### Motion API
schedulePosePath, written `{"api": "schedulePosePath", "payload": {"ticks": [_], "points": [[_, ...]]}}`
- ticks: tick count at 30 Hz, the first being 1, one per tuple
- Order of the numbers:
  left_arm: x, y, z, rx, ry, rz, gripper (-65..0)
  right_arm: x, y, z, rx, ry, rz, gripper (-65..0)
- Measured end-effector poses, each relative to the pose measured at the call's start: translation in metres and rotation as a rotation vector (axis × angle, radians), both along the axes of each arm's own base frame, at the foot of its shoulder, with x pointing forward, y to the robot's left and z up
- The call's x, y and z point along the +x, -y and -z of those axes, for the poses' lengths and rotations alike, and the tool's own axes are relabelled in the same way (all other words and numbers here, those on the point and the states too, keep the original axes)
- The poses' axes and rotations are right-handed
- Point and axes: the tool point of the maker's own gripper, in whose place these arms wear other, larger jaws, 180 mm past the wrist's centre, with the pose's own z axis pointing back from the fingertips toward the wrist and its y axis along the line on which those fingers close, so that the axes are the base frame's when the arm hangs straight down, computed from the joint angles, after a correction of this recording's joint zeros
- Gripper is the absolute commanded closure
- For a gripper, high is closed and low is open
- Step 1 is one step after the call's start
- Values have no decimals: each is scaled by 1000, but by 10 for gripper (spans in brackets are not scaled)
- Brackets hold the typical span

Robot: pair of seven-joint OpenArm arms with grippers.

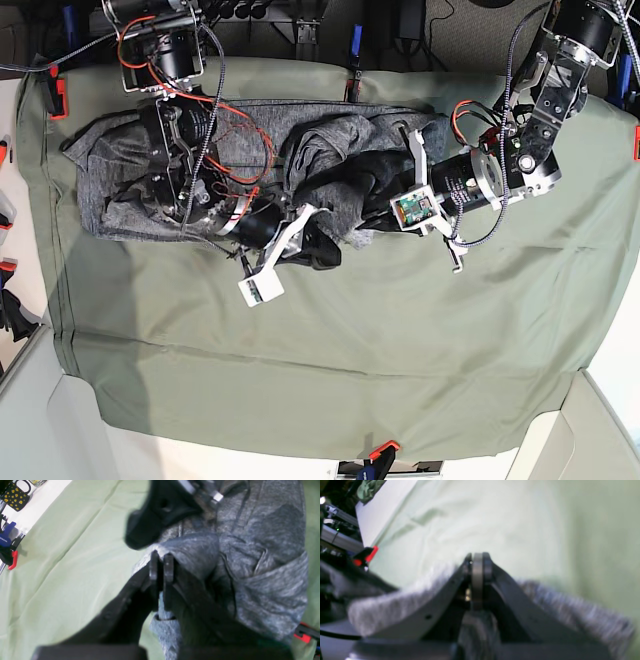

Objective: Fold the T-shirt properly
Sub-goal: 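Release the fabric and pull the right gripper back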

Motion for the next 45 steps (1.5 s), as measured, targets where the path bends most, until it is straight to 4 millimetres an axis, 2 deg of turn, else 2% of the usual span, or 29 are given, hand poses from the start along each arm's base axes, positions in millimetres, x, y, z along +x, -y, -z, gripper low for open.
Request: {"api": "schedulePosePath", "payload": {"ticks": [6,12,18,23,27,28,32,33,34,39,45], "points": [[1,-4,6,6,-17,-12,0,-17,0,16,4,-48,0,0],[26,-12,12,4,-21,-53,0,-30,-3,21,46,-90,-1,0],[44,-3,23,-39,-60,-94,0,-44,-8,29,63,-136,-14,0],[43,6,35,-71,-102,-109,0,-49,-25,21,130,-161,-26,0],[43,11,37,-84,-112,-112,0,-55,-26,26,132,-179,-25,0],[43,11,36,-86,-112,-112,-29,-57,-26,27,132,-184,-25,0],[43,10,36,-84,-111,-113,-320,-59,-26,29,124,-191,-31,0],[44,8,36,-84,-110,-116,-370,-60,-26,30,122,-192,-32,0],[44,7,35,-82,-109,-117,-394,-60,-25,30,122,-193,-30,0],[41,-1,34,-61,-161,-133,-395,-56,-16,32,113,-193,-8,0],[35,-8,-2,-77,-144,-100,-395,-41,24,32,75,-172,67,0]]}}
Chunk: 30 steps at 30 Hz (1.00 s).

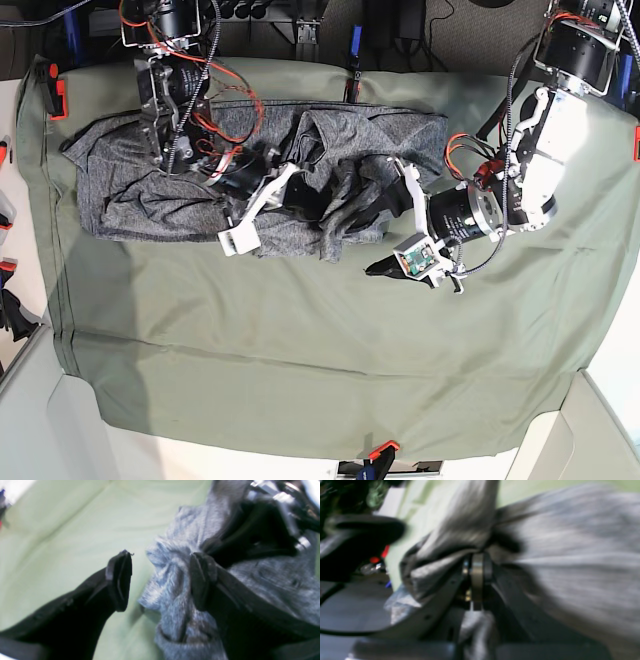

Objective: Fold the T-shirt properly
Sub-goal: 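Release the fabric and pull the right gripper back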

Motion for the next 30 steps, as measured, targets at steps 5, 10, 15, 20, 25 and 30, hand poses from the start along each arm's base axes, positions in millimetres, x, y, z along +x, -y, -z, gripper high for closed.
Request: {"api": "schedulePosePath", "payload": {"ticks": [5,10,15,20,25,30], "points": [[-4,-10,-3,41,6,10,-395,12,28,-19,-5,38,48,0],[-16,-15,15,77,-52,3,-394,26,73,-46,-54,117,115,0],[-31,-42,24,14,-123,-103,-394,34,157,-63,-115,172,310,0],[-37,-74,16,-27,-126,-213,-394,15,231,-52,-184,124,466,0],[-43,-80,18,-41,-144,-235,-394,-4,257,-40,-243,79,496,-296],[-43,-71,19,-74,-148,-240,-394,-6,272,-31,-335,76,537,-386]]}}
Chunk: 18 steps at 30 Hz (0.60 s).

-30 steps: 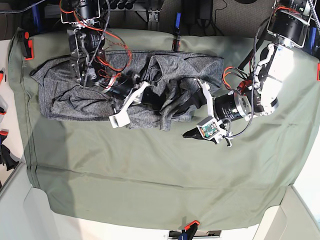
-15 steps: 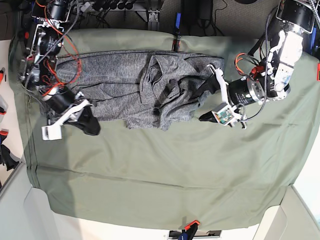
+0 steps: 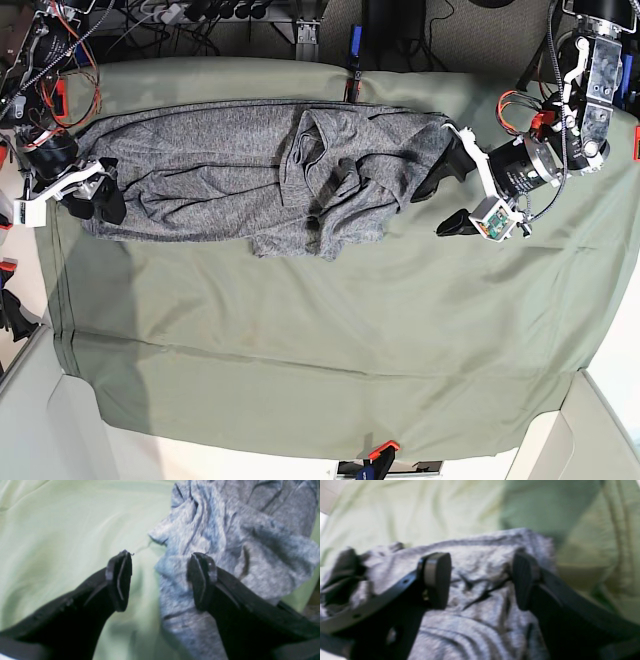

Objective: Fold the T-shirt properly
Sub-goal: 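Release the fabric and pull the right gripper back, then grasp the loose fabric end with the left gripper and tuck it inward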

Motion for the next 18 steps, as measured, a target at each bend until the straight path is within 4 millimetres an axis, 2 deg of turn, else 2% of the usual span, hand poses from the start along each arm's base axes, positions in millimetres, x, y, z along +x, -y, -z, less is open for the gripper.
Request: {"api": "schedulePosePath", "payload": {"ticks": [6,13,18], "points": [[-1,22,2,-66,0,-17,-394,-4,9,9,-66,-45,16,-386],[-3,23,20,-51,-37,-37,-394,-5,34,10,-126,-83,81,-386],[-4,28,20,-68,-35,-33,-394,-7,34,15,-120,-98,83,-386]]}}
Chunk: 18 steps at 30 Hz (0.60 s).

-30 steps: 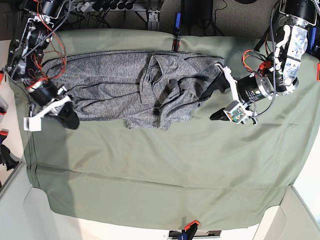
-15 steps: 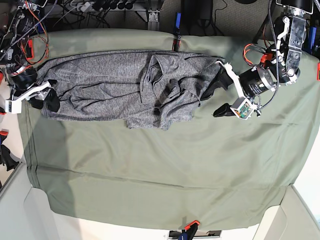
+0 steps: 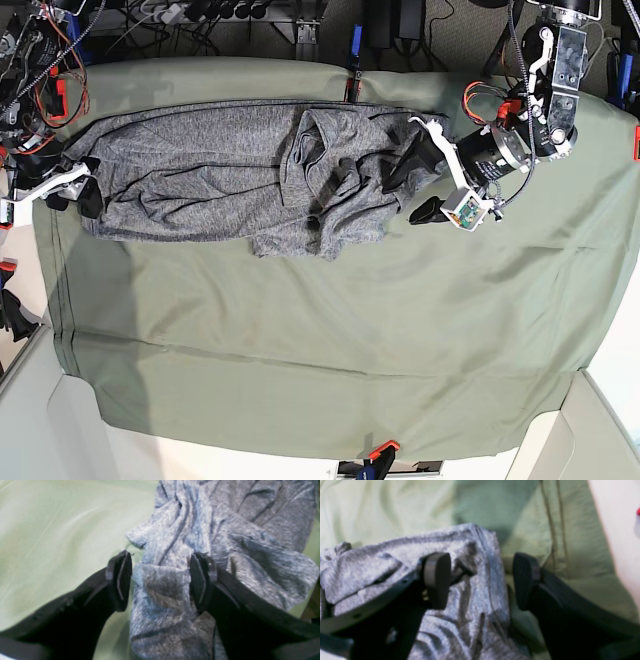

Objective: Fold the T-shirt properly
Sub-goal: 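Grasp the loose fabric end with the left gripper and tuck it inward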

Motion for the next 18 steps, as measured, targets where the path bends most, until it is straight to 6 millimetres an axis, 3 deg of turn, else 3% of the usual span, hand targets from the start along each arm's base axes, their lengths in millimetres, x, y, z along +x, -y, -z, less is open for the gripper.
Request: {"api": "schedulePosePath", "payload": {"ticks": [8,18], "points": [[-11,25,8,11,-5,80,-394,-11,-8,33,143,-54,17,-386],[-14,51,19,-61,-41,62,-394,-9,-19,31,241,-16,3,-386]]}}
